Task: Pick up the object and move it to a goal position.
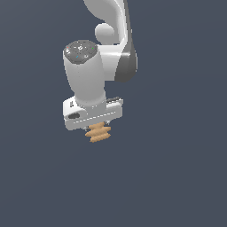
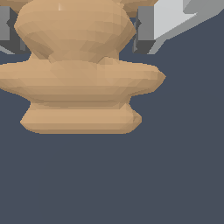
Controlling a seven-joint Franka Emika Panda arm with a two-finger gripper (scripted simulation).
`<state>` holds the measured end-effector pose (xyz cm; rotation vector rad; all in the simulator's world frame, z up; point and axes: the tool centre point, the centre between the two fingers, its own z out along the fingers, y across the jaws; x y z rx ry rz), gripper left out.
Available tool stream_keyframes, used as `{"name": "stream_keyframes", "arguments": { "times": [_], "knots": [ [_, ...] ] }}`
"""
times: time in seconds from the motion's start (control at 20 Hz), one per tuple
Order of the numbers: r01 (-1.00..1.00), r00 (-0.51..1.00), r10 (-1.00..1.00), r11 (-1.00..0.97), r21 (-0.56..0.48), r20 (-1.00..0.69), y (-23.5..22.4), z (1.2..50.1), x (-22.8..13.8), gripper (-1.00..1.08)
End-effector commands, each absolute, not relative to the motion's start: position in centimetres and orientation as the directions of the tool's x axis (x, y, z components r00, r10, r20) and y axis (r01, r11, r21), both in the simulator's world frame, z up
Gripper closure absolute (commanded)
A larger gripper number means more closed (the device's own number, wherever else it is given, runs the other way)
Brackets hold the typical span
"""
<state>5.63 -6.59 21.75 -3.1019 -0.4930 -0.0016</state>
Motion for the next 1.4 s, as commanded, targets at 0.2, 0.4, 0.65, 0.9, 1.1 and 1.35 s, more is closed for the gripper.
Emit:
{"name": "stream_keyframes", "arguments": {
  "times": [0.2,0.4,0.65,0.9,1.1,1.35],
  "knots": [
    [0.311,0.951,0.311,-0.951,-0.001,0.001,-10.2,28.5,5.6,1.08],
    [0.311,0.951,0.311,-0.951,-0.001,0.001,-12.3,32.3,5.7,1.08],
    [0.310,0.951,0.310,-0.951,-0.001,0.000,-14.1,35.7,5.9,1.08],
    [0.310,0.951,0.310,-0.951,0.000,0.000,-15.3,37.8,6.0,1.08],
    [0.310,0.951,0.310,-0.951,0.000,0.000,-15.7,38.6,6.1,1.08],
    [0.310,0.951,0.310,-0.951,0.000,0.000,-15.9,39.0,6.2,1.08]
  ]
}}
